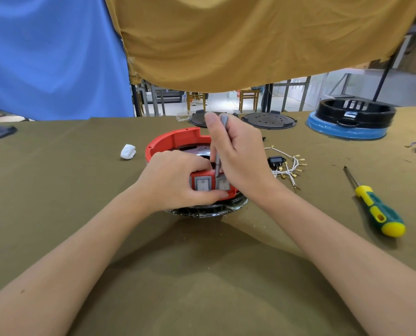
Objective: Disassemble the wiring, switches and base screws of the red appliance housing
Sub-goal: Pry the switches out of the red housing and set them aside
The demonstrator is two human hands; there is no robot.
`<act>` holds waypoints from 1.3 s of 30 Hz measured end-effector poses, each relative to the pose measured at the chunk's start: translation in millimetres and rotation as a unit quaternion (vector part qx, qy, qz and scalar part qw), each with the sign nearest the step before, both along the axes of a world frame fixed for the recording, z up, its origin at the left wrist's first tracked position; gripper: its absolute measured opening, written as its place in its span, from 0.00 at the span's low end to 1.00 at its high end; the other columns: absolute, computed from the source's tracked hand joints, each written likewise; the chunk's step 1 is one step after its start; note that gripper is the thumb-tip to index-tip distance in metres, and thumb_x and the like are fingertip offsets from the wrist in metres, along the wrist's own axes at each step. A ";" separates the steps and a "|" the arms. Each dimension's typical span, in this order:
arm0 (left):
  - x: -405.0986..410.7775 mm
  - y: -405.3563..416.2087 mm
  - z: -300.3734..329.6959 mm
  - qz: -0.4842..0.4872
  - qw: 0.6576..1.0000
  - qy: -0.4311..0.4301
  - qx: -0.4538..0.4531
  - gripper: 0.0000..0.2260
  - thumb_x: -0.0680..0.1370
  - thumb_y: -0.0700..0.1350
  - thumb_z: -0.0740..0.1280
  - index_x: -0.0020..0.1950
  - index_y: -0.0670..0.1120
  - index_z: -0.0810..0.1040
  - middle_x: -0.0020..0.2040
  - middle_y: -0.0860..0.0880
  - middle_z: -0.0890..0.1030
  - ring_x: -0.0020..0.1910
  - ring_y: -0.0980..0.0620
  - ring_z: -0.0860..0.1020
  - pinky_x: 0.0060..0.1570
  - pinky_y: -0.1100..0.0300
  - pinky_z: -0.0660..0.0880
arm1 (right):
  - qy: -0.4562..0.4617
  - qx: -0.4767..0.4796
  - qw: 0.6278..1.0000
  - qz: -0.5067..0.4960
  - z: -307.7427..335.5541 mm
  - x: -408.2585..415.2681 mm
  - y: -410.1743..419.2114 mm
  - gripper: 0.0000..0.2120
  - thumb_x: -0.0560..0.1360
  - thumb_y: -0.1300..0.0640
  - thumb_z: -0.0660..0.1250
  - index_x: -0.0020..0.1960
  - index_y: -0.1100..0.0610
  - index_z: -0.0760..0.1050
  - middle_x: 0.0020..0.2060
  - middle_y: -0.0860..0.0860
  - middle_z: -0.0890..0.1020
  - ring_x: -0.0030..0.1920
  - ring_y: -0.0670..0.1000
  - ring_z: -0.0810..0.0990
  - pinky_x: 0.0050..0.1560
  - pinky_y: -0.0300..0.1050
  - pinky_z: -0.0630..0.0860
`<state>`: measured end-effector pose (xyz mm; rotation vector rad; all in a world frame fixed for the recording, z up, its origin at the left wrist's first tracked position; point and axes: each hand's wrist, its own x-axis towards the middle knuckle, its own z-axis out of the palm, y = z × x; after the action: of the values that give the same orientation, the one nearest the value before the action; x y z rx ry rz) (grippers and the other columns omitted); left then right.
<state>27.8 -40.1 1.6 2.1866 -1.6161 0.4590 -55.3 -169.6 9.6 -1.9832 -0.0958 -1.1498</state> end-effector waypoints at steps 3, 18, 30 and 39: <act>-0.7 -0.3 -0.2 -0.001 1.000 0.001 0.005 0.30 0.68 0.75 0.57 0.46 0.52 0.83 0.37 0.55 0.82 0.36 0.56 0.79 0.37 0.52 0.76 | -0.004 -0.025 1.000 0.006 0.5 -2.5 -0.3 0.21 0.84 0.56 0.60 0.36 0.67 0.70 0.26 0.59 0.76 0.27 0.52 0.74 0.32 0.48 0.72; 0.1 0.8 -0.8 -0.010 1.000 -0.006 -0.013 0.29 0.68 0.74 0.59 0.44 0.52 0.84 0.35 0.56 0.81 0.34 0.57 0.78 0.35 0.53 0.76 | 0.036 -0.020 0.999 0.019 3.5 6.4 -1.4 0.24 0.85 0.52 0.58 0.35 0.66 0.71 0.25 0.57 0.76 0.26 0.52 0.73 0.32 0.46 0.71; 2.6 1.4 -4.3 -0.033 0.998 -0.021 -0.041 0.23 0.70 0.72 0.63 0.37 0.52 0.79 0.29 0.57 0.77 0.29 0.57 0.76 0.28 0.53 0.74 | -0.026 0.009 1.000 -0.007 -2.6 -7.6 -20.3 0.21 0.84 0.55 0.60 0.34 0.61 0.71 0.24 0.52 0.75 0.24 0.46 0.74 0.30 0.32 0.67; 1.6 1.1 -4.9 -0.034 0.998 -0.029 -0.041 0.22 0.70 0.71 0.62 0.36 0.53 0.76 0.28 0.57 0.76 0.28 0.57 0.74 0.27 0.51 0.73 | -0.012 0.073 0.995 -0.065 -7.6 -1.6 -5.8 0.23 0.84 0.53 0.59 0.32 0.61 0.65 0.25 0.58 0.71 0.28 0.54 0.70 0.31 0.46 0.66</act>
<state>29.4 -39.0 -3.3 2.0696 -1.6656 0.5634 -56.9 -175.4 2.0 -1.8687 0.1042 -1.2282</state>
